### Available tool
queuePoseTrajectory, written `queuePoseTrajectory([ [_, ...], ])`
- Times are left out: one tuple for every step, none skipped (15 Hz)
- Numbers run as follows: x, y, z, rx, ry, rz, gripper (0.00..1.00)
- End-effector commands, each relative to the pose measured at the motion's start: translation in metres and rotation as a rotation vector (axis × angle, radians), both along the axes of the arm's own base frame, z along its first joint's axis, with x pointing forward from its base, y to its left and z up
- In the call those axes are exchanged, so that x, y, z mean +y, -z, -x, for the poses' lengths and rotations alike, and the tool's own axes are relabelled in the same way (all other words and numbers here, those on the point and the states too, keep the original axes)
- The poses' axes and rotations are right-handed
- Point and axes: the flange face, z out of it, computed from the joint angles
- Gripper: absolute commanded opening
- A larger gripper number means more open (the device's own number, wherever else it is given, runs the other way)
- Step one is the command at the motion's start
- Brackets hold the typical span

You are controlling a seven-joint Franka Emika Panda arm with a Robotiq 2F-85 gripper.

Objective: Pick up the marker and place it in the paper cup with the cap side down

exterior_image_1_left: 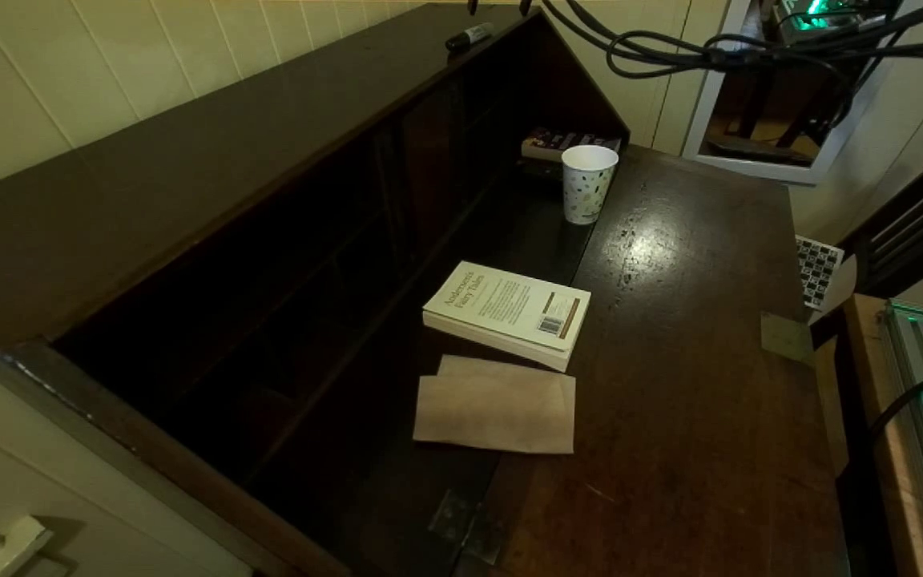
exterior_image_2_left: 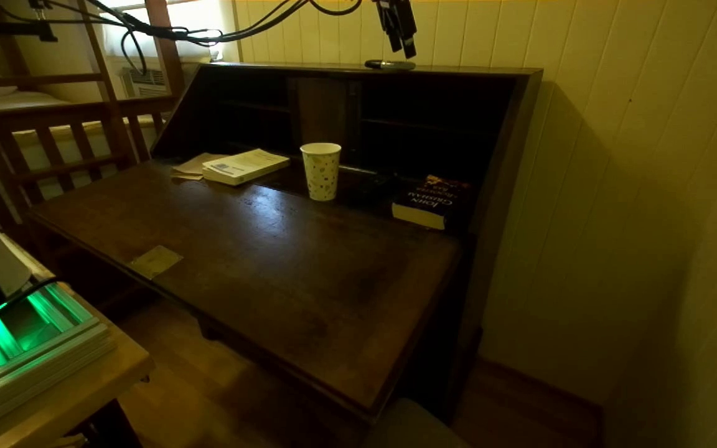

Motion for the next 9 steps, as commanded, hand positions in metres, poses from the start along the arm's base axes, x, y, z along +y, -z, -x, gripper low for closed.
queuePoseTrajectory([
  [-0.003, 0.001, -0.015, -0.009, 0.015, -0.028, 0.95],
  [-0.004, 0.002, -0.017, -0.009, 0.015, -0.027, 0.89],
  [-0.004, 0.004, -0.019, -0.008, 0.017, -0.027, 0.84],
  [-0.003, 0.004, -0.021, -0.01, 0.019, -0.026, 0.86],
  [-0.003, 0.005, -0.023, -0.01, 0.022, -0.028, 0.92],
  [-0.003, 0.005, -0.024, -0.012, 0.027, -0.031, 0.96],
  [-0.003, 0.006, -0.026, -0.011, 0.029, -0.033, 0.89],
  [-0.002, 0.006, -0.027, -0.013, 0.033, -0.034, 0.81],
  [-0.002, 0.007, -0.029, -0.012, 0.034, -0.035, 0.7],
])
